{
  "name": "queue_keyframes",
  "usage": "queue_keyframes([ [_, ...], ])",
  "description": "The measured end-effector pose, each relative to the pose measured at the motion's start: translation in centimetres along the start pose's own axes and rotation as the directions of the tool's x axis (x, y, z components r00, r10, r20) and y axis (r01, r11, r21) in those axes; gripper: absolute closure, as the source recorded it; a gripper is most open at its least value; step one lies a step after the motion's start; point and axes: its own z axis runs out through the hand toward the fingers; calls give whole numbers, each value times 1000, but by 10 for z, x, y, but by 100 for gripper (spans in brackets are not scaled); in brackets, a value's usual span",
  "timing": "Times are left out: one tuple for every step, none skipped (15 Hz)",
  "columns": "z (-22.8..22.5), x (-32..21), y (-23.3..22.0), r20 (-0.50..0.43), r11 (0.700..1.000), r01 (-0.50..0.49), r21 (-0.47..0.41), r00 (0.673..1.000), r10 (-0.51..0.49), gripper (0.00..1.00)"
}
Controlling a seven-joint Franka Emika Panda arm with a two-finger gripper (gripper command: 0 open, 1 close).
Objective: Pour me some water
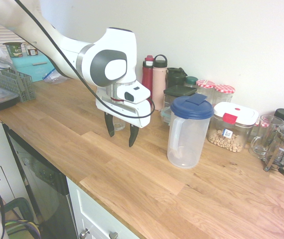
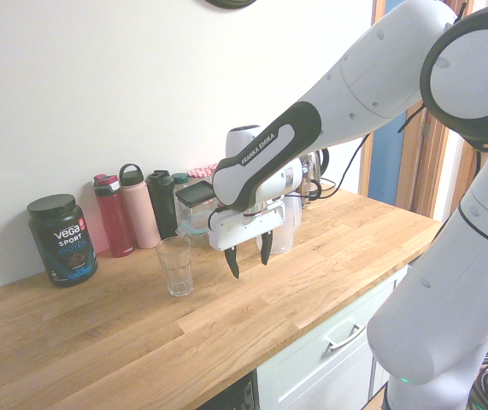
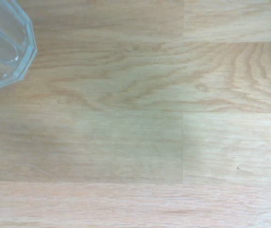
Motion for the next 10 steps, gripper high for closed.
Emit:
queue_keyframes([
  [0, 0, 0, 0, 1000, 0, 0, 1000, 0, 0],
  [0, 0, 0, -1, 1000, 1, 0, 1000, -1, 0],
  [-2, 0, -1, -6, 1000, 2, 2, 1000, -2, 0],
  [-10, 0, -1, -20, 1000, 0, 14, 1000, 0, 0],
  [-23, -1, 0, -41, 999, -2, 32, 999, 3, 0],
  [-41, -2, 5, -64, 999, -7, 53, 998, 10, 0],
  [-64, -2, 14, -94, 997, -11, 79, 995, 19, 0],
  [-88, -2, 26, -131, 994, -7, 114, 991, 21, 0],
  [-110, -1, 40, -172, 989, -1, 148, 985, 26, 0],
  [-129, 1, 57, -208, 984, 0, 178, 977, 38, 0],
])
